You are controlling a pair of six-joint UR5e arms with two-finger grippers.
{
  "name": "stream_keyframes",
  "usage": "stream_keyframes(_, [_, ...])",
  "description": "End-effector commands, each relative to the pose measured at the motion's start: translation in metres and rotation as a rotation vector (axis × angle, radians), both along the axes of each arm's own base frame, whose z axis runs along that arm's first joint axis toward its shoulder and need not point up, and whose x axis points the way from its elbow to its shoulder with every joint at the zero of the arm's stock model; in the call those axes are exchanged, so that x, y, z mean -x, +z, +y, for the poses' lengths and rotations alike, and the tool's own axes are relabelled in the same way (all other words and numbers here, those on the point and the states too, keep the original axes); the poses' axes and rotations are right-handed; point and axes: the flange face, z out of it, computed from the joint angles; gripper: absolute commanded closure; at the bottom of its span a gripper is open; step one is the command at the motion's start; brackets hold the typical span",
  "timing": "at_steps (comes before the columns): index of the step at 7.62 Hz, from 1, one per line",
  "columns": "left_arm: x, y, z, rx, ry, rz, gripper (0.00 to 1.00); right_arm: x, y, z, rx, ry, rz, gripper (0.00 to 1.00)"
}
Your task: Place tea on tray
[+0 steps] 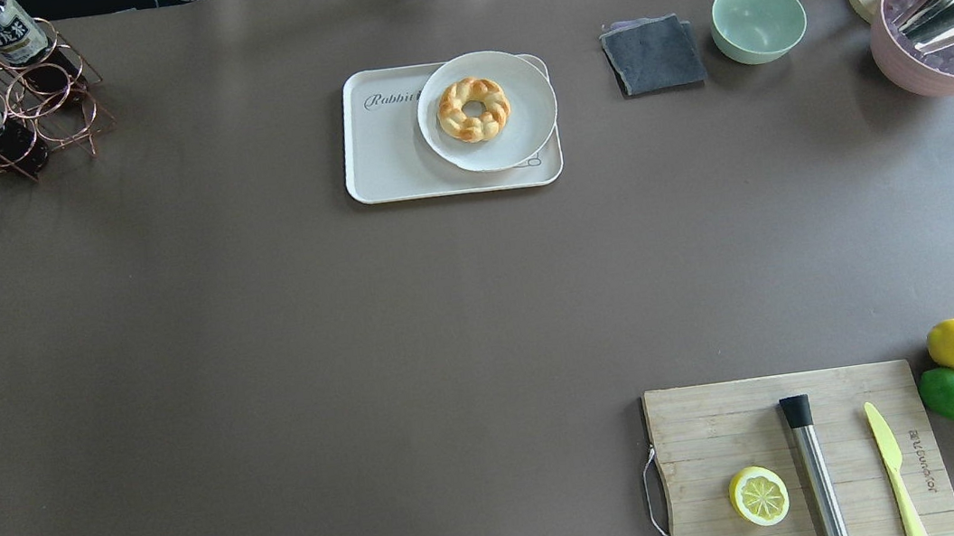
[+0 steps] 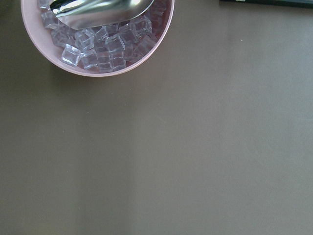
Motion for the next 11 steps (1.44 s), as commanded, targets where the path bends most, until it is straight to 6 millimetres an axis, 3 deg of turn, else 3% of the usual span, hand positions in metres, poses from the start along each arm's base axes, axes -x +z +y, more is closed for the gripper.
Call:
stream_keyframes(1, [0.000, 0.012, 0.003, 0.026, -0.002, -0.008, 0.02, 0.000, 0.000, 0.000, -0.001, 0.000, -0.001, 0.00])
stream_keyframes(4, [0.005, 0.005, -0.005, -0.012, -0.009, -0.015, 0.02, -0.001, -0.001, 0.001, -0.003, 0.002, -0.010, 0.00])
stream_keyframes(5, [0.008, -0.010, -0.011, -0.038, -0.020, -0.011, 0.02, -0.002, -0.002, 0.001, -0.004, 0.004, -0.010, 0.00])
stream_keyframes(6, [0.008, -0.035, -0.010, -0.082, -0.027, -0.005, 0.02, -0.002, -0.001, 0.001, -0.003, 0.005, -0.008, 0.00])
stream_keyframes(7, [0.009, -0.071, -0.009, -0.134, -0.053, 0.001, 0.02, -0.002, 0.000, 0.002, -0.001, 0.005, -0.009, 0.00])
stream_keyframes(9, [0.005, -0.129, 0.007, -0.245, -0.054, 0.002, 0.02, -0.002, 0.002, 0.003, 0.005, 0.007, -0.010, 0.00])
stream_keyframes(11, [-0.003, -0.151, 0.008, -0.304, -0.109, 0.042, 0.02, -0.001, 0.005, 0.003, 0.011, 0.007, -0.023, 0.00])
